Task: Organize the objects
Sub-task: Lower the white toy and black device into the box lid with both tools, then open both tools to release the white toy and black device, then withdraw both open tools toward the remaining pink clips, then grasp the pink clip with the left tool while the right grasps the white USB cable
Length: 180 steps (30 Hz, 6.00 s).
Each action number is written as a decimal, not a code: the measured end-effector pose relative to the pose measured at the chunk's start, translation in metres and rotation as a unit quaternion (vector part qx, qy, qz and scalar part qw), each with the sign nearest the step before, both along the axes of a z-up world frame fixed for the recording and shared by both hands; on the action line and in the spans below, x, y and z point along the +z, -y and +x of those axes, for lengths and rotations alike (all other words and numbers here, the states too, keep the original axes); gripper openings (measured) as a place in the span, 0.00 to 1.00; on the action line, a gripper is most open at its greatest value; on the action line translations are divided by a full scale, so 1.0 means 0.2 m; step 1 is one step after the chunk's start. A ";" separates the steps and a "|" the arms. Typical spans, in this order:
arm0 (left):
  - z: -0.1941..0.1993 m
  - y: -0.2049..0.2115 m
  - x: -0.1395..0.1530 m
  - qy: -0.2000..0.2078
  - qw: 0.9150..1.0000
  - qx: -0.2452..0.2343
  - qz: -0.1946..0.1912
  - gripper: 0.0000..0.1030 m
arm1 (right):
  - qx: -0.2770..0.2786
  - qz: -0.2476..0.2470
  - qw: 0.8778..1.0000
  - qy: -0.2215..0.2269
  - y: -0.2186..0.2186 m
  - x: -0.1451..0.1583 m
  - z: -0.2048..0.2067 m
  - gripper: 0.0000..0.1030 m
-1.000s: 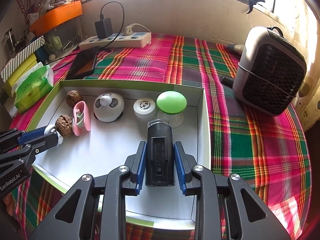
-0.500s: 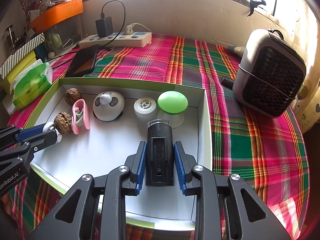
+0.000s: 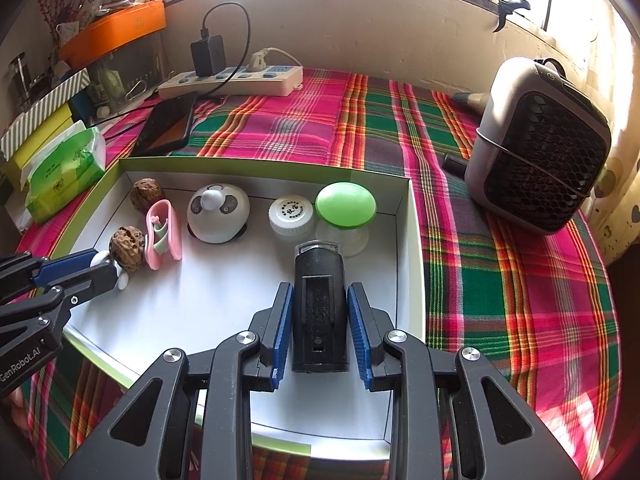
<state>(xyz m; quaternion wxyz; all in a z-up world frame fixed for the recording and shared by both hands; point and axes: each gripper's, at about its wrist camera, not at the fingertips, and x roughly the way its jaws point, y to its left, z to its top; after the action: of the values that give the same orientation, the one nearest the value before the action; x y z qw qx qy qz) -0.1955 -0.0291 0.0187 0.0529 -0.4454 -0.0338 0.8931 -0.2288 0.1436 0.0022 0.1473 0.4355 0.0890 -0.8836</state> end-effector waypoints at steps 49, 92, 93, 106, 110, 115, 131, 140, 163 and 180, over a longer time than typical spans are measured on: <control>0.21 -0.02 0.10 -0.029 1.000 0.003 -0.004 0.31 | -0.013 -0.025 0.999 -0.044 -0.02 0.14 0.20 0.42; 0.53 0.06 0.02 -0.024 0.999 0.003 0.034 0.31 | 0.091 -0.090 0.992 -0.007 0.13 0.01 0.60 0.42; 0.53 0.07 0.02 -0.024 0.999 0.004 0.035 0.31 | 0.092 -0.089 0.992 -0.005 0.14 0.00 0.60 0.42; 0.54 0.14 0.01 -0.024 0.999 0.017 0.044 0.31 | 0.134 -0.110 0.985 0.017 0.24 -0.02 0.65 0.42; 0.54 0.17 0.01 -0.024 0.998 0.023 0.046 0.31 | 0.149 -0.124 0.981 0.026 0.27 -0.03 0.67 0.42; 0.54 0.19 0.01 -0.023 0.998 0.028 0.047 0.31 | 0.125 -0.124 0.984 0.014 0.25 -0.02 0.64 0.42; 0.53 0.19 0.00 -0.018 0.998 0.036 0.043 0.31 | 0.158 -0.158 0.974 0.035 0.27 -0.02 0.60 0.42; 0.49 0.10 0.01 -0.010 0.998 0.013 0.060 0.31 | 0.089 -0.122 0.988 0.004 0.08 0.00 0.53 0.42; 0.43 -0.07 0.00 0.014 0.998 -0.015 0.061 0.38 | 0.160 -0.011 0.987 -0.009 0.18 -0.06 0.49 0.42; 0.39 -0.13 -0.03 0.031 0.999 -0.028 0.033 0.38 | 0.100 -0.022 0.995 -0.004 0.05 -0.04 0.55 0.14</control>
<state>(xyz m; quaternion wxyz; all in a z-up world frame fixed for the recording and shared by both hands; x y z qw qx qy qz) -0.1178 -0.0036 0.0121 0.0916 -0.4714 -0.0521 0.8756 -0.1178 0.1330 -0.0068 0.2442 0.4176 0.1134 -0.8678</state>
